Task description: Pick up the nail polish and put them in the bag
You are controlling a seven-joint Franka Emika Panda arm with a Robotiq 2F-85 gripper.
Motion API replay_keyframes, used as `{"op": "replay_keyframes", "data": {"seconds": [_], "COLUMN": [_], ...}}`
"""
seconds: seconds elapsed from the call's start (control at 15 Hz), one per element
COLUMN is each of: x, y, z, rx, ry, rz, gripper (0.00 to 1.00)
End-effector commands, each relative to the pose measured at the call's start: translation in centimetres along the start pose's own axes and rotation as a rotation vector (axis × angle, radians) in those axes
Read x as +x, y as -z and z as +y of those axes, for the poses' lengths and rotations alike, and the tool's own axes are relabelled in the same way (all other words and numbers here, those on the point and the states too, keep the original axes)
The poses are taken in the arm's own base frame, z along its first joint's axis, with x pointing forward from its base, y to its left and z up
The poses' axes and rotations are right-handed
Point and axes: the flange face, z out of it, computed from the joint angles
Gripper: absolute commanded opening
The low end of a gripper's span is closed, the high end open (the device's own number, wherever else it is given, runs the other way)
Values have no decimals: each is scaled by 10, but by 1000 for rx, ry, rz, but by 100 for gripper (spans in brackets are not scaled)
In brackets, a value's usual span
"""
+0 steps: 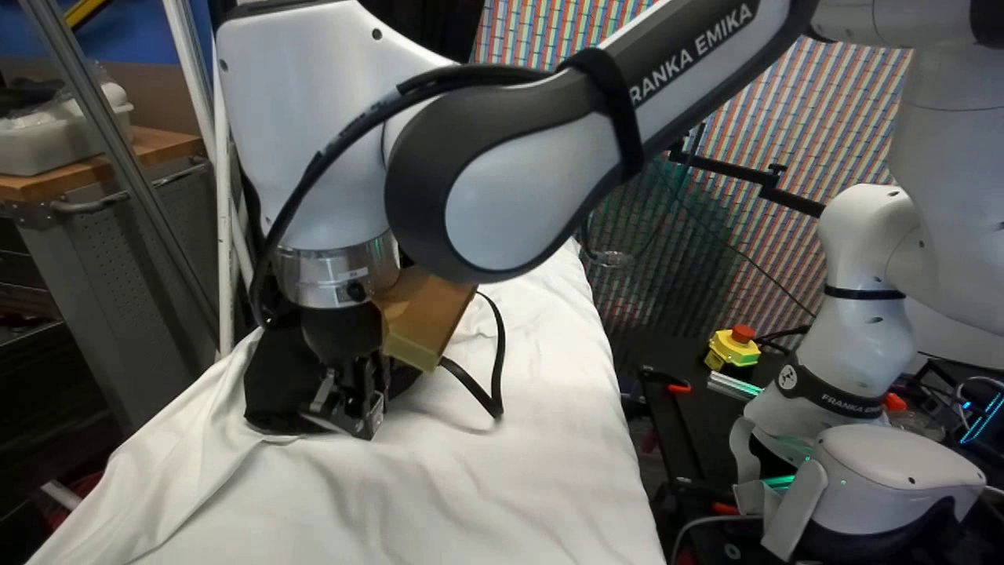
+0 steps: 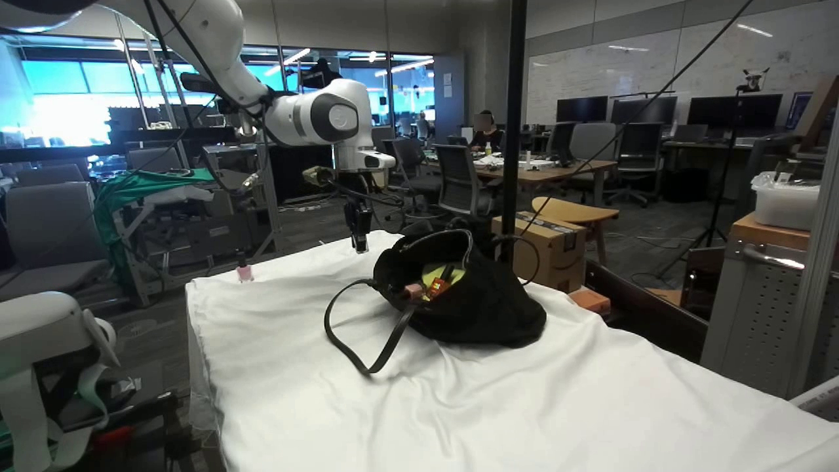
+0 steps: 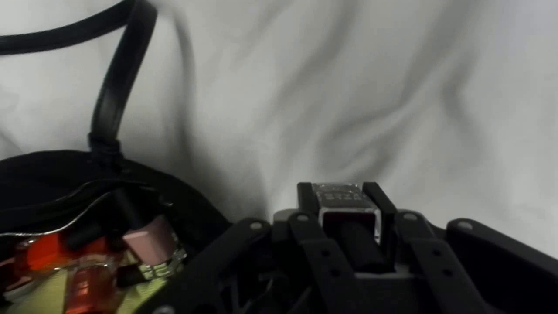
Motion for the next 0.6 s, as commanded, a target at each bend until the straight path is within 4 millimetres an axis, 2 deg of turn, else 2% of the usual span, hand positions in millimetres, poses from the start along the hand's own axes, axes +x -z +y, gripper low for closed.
{"op": "replay_keyframes", "data": {"seconds": [0.0, 0.53], "x": [4, 40], "y": [22, 37], "z": [41, 116], "rx": [-12, -37], "ry": [-19, -150], "rz": [26, 84], "gripper": [20, 20]}}
